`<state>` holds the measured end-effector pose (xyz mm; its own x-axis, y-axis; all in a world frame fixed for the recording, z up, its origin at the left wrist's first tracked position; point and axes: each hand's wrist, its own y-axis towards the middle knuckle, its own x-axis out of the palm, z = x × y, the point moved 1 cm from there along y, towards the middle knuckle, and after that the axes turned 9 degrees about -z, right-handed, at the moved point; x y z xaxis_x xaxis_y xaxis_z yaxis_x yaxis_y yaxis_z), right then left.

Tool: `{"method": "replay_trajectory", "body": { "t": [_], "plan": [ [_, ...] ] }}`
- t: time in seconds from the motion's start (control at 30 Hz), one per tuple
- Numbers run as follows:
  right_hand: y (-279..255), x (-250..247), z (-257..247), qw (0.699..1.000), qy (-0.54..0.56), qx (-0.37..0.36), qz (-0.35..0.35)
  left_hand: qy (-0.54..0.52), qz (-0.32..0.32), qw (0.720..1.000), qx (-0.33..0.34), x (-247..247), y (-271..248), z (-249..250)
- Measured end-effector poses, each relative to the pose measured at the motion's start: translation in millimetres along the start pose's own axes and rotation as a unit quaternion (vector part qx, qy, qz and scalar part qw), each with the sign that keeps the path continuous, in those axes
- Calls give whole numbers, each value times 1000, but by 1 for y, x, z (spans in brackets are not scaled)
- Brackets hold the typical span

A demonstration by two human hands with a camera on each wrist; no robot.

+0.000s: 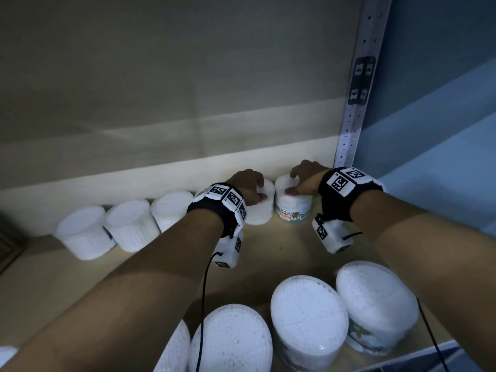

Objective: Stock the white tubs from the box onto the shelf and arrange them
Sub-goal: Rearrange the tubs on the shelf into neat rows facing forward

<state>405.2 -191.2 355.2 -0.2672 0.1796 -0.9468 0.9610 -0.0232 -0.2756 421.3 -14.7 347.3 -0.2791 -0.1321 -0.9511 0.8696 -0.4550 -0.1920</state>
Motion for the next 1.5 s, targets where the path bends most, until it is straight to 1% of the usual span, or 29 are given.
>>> {"method": "replay_trajectory", "body": {
  "t": [0.17, 0.27, 0.33, 0.43, 0.57, 0.87, 1.1, 1.33, 1.43, 1.5],
  "plan": [
    [-4, -6, -3, 999, 5, -42, -32, 5, 1, 1000, 3, 0, 0, 0],
    [-2, -7, 1, 997, 19, -54, -51, 1, 1, 1000, 3, 0, 0, -1],
    [0, -9, 1, 998, 29, -51, -32, 0, 2, 1000, 4, 0, 0, 0],
    [0, -9, -2, 999, 8, -31, 13, -1, 3, 1000, 4, 0, 1, 0],
    [0, 1, -1, 1000, -3, -18, 0, 0, 3, 1000, 3, 1, 1, 0],
    [-3, -2, 0, 999, -6, -53, -14, -6, 1, 1000, 7, 1, 1, -1],
    [-1, -6, -1, 999, -9, -47, -26, 6, 3, 1000, 13, 0, 2, -2],
    [5, -3, -2, 999, -4, -41, -6, 25, -25, 999, 30, -6, 4, -3],
    [8, -2, -1, 999, -5, -42, -3, 14, -50, 997, 58, -10, 3, -8],
    [11, 0, 0, 999, 3, -42, -1, 10, -79, 993, 85, -16, 0, -10]
  ]
}}
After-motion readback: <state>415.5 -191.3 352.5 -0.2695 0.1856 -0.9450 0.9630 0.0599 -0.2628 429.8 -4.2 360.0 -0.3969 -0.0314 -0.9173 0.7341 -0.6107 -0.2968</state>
